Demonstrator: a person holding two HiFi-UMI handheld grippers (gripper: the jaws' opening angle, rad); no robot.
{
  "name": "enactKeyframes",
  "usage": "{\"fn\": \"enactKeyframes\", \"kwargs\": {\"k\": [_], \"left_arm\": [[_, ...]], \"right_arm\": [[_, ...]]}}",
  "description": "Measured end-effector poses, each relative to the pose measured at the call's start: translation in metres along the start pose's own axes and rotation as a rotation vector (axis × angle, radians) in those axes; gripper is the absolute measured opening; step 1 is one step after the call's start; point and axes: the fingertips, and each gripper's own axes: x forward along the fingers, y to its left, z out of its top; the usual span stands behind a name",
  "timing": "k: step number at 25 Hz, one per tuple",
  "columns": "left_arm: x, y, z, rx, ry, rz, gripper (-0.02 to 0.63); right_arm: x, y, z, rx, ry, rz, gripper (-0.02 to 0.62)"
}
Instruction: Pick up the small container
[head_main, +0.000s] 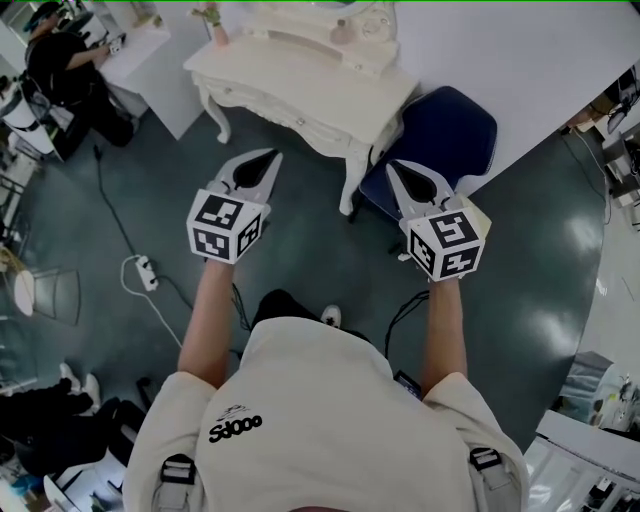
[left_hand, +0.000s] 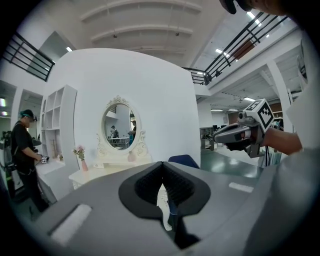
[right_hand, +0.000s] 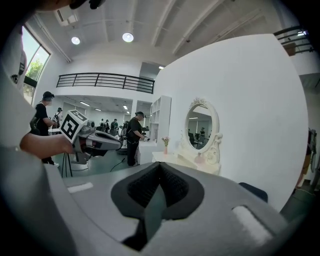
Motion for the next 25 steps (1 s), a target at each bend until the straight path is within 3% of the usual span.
{"fn": "enactKeyframes", "kwargs": {"k": [5, 11, 18, 25], "left_arm": [[0.019, 0.000, -0.016, -0.032, 0.035, 0.013, 0.020], [0.059, 0.028, -0.019, -0.016, 0.042, 0.001, 0.020], [0.118, 0.107, -0.017, -0.013, 0.032, -0.036, 0.020], [0.174, 0.206, -0.004, 0.058, 0.054, -0.051, 0.020]], "right_arm": [[0.005, -0.020, -0.014, 0.014, 0.018, 0.004, 0.003], [0.043, -0.051, -0.017, 0.072, 0.022, -0.014, 0.003], [0.126, -0.083, -0.001, 0.088, 0.039, -0.066, 0.002], [0.219, -0.118, 0.028, 0.128, 0.053, -0.130, 0.002]]}}
